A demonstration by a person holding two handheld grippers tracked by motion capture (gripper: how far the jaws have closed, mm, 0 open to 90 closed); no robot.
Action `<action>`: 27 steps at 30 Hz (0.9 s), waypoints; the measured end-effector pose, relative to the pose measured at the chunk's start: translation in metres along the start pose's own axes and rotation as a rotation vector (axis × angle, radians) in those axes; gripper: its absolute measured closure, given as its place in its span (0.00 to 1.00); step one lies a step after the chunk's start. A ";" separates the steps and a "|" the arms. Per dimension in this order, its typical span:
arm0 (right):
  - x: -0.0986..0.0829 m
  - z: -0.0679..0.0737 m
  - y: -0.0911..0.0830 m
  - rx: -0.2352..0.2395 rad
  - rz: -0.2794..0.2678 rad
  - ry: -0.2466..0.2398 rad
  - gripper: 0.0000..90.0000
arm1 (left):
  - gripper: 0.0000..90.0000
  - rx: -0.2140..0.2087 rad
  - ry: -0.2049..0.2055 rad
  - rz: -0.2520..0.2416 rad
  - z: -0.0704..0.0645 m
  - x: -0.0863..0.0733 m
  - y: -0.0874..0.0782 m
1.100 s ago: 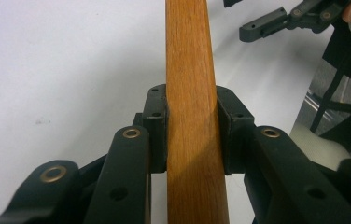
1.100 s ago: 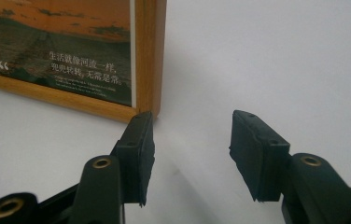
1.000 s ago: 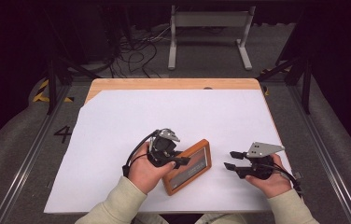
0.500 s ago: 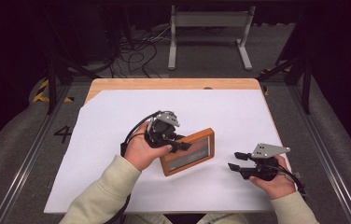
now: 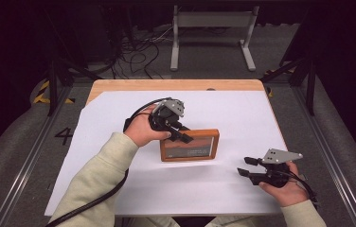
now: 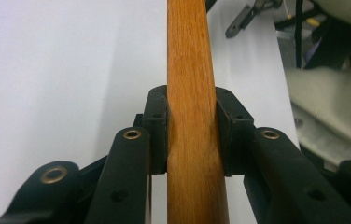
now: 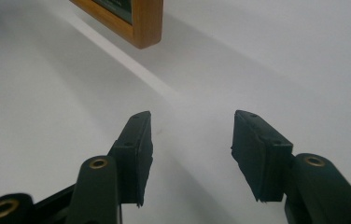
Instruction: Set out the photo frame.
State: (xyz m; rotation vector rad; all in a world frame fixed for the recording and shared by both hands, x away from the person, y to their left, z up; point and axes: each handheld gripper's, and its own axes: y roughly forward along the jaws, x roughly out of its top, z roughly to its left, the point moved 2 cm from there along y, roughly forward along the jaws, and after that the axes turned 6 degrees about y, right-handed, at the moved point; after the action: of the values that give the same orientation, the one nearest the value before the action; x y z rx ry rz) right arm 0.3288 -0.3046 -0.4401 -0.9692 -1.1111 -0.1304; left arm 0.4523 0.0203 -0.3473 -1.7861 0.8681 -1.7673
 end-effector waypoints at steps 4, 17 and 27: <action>-0.002 0.000 -0.002 -0.002 0.004 0.004 0.53 | 0.77 -0.042 -0.001 -0.017 0.007 -0.006 0.010; -0.003 0.000 -0.004 -0.004 0.001 0.011 0.51 | 0.77 -0.084 -0.053 -0.004 0.018 -0.021 0.028; -0.002 0.000 -0.001 0.002 -0.004 0.013 0.48 | 0.60 0.003 -0.101 -0.035 0.021 -0.028 0.023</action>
State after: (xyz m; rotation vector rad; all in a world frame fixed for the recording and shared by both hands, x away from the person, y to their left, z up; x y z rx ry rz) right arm 0.3271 -0.3056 -0.4408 -0.9629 -1.1015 -0.1383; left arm 0.4718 0.0224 -0.3842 -1.8817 0.7979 -1.6832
